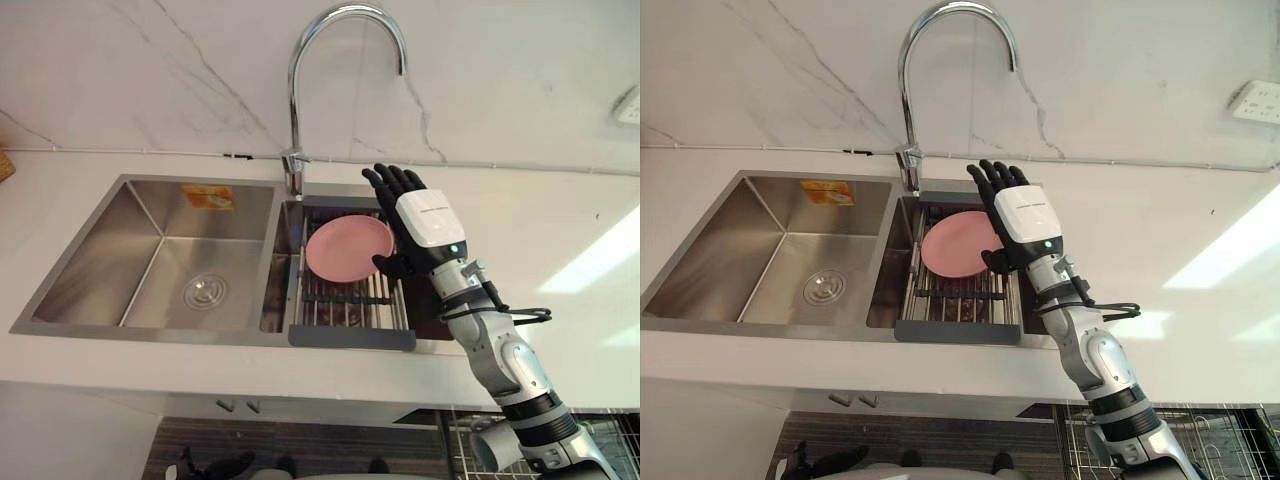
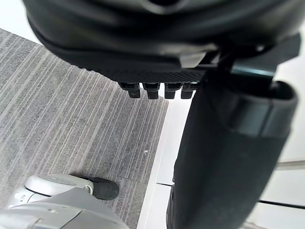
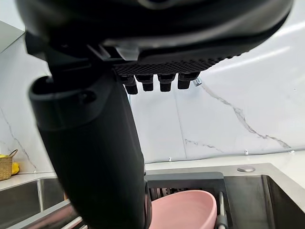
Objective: Walk over to the sink, pick up the cup, carry it to the dishwasher, place the cup inside the dishwasher, then close the dishwasher door
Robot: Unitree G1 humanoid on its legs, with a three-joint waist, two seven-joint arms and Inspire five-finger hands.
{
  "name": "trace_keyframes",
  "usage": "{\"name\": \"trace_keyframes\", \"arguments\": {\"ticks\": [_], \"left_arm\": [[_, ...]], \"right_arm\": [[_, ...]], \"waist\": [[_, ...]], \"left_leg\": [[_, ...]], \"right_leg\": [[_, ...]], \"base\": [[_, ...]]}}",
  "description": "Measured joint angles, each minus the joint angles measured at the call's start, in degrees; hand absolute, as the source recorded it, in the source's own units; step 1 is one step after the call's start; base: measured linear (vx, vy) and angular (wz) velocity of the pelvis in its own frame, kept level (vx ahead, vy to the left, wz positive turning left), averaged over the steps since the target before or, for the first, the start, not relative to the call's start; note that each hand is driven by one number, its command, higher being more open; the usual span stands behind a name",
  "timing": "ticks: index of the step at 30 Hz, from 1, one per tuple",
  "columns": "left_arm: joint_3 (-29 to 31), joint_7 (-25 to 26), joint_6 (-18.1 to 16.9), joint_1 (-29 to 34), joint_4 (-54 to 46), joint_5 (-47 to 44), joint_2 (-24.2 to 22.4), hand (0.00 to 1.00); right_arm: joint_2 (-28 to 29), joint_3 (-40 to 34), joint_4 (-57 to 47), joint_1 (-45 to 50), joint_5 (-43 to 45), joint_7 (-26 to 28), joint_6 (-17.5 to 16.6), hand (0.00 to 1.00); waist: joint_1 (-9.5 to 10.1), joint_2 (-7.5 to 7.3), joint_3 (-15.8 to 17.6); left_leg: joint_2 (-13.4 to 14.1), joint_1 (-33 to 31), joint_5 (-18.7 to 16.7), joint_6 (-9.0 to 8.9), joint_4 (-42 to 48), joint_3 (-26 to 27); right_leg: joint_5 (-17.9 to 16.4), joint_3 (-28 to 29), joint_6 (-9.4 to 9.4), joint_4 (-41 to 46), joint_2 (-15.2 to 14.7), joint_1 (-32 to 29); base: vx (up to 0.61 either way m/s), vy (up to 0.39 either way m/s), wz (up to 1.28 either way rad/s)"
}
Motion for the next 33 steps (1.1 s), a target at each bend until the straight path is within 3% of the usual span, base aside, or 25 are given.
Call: {"name": "trace_keyframes", "arguments": {"ticks": [7, 14, 30, 31, 33], "left_arm": [[-3.01, -1.04, 2.16, 0.13, -1.85, -1.16, 0.91, 1.00], [-4.67, -1.38, 2.60, 0.01, -1.87, -1.16, 1.53, 1.00], [-4.46, -1.37, 0.27, 0.07, -0.72, -1.08, 1.82, 1.00], [-4.41, -1.38, -0.16, 0.06, -0.23, -1.07, 1.85, 1.00], [-4.38, -1.37, -0.37, 0.02, 0.51, -1.07, 1.97, 1.00]], "right_arm": [[0.14, 0.45, 0.92, 1.45, 0.57, 4.68, 0.06, 1.00], [1.50, 2.19, 8.04, 1.45, 0.37, 5.13, 1.96, 1.00], [6.17, 7.03, 24.40, -2.83, -5.13, -3.77, 8.68, 1.00], [6.36, 7.20, 25.46, -3.49, -5.79, -4.17, 8.92, 0.00], [6.68, 7.70, 26.90, -4.37, -6.84, -5.15, 9.73, 0.00]], "waist": [[0.09, 0.46, -0.78], [0.37, 0.25, -1.13], [1.43, -0.14, -1.30], [1.45, -0.16, -1.28], [1.45, -0.20, -1.28]], "left_leg": [[-0.04, -0.01, 0.01, 0.14, 0.43, -0.36], [-0.08, -0.03, 0.46, 0.02, 0.17, -1.93], [-0.45, -1.24, 2.51, -0.40, -0.55, -5.64], [-0.42, -1.35, 2.61, -0.52, -0.57, -5.85], [-0.33, -1.65, 2.76, -0.40, -0.58, -5.99]], "right_leg": [[-0.41, -0.41, 0.00, 0.58, 0.00, 0.12], [-1.18, -1.96, 0.03, 1.53, -0.13, 0.40], [-1.20, -6.06, 0.03, 1.62, -0.43, 0.88], [-1.32, -6.32, 0.20, 1.61, -0.40, 0.89], [-1.36, -6.87, 0.27, 1.50, -0.38, 0.88]], "base": [[-0.02, -0.013, 0.03], [-0.04, -0.021, 0.12], [-0.06, -0.018, 0.12], [-0.09, -0.025, 0.12], [-0.09, -0.025, 0.13]]}}
